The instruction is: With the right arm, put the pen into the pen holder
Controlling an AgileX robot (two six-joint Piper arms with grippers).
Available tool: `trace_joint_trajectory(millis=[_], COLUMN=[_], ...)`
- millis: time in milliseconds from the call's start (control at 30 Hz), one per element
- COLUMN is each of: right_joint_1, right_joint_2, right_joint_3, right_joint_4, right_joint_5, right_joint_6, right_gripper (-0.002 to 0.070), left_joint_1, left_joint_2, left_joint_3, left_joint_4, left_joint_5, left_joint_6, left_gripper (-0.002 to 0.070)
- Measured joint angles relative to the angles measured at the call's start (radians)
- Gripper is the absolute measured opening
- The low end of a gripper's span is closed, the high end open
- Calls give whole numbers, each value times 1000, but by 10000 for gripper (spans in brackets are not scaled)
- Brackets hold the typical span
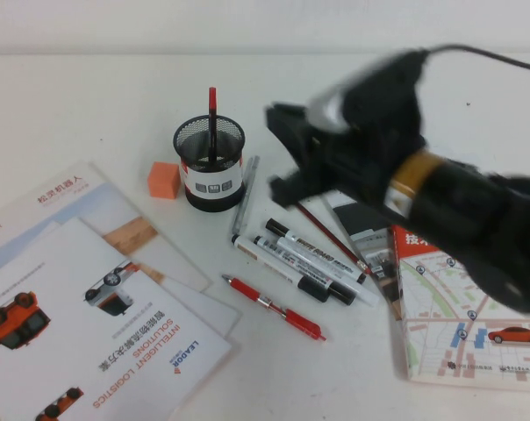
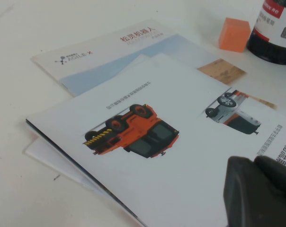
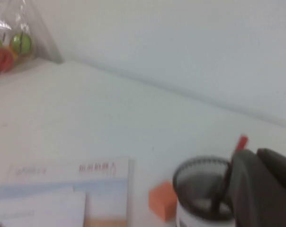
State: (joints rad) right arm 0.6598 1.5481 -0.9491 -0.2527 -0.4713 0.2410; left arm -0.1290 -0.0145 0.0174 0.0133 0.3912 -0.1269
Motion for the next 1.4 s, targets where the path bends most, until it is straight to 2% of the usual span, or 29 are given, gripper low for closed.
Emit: trace_joint_trajectory(millis=[133,300,633,867,1000,1200,1400], right_joint_1=[0,0,0,0,0,0,0], right_joint_2=[-157,-326,-423,-426,-427,-452,-463], right_joint_3=[172,286,492,685,754,797,802], right_joint_4=[-15,-53,-62,14,69,163,231], right_joint_5=[5,8,-25,-239,-361,-482,-523], right_joint_6=[-16,-20,-22,-27,-85,-209,-282], right_gripper=[-19,-19,-19,-19,-19,-19,-19], left_joint_1=[0,0,0,0,0,0,0], left_joint_2=[0,0,0,0,0,0,0], left_joint_3=[0,0,0,0,0,0,0], left_joint_4=[0,0,0,0,0,0,0], left_joint_5=[0,0,0,0,0,0,0], left_joint_6=[0,0,0,0,0,0,0], left_gripper=[-2,-2,-2,-2,-2,-2,-2])
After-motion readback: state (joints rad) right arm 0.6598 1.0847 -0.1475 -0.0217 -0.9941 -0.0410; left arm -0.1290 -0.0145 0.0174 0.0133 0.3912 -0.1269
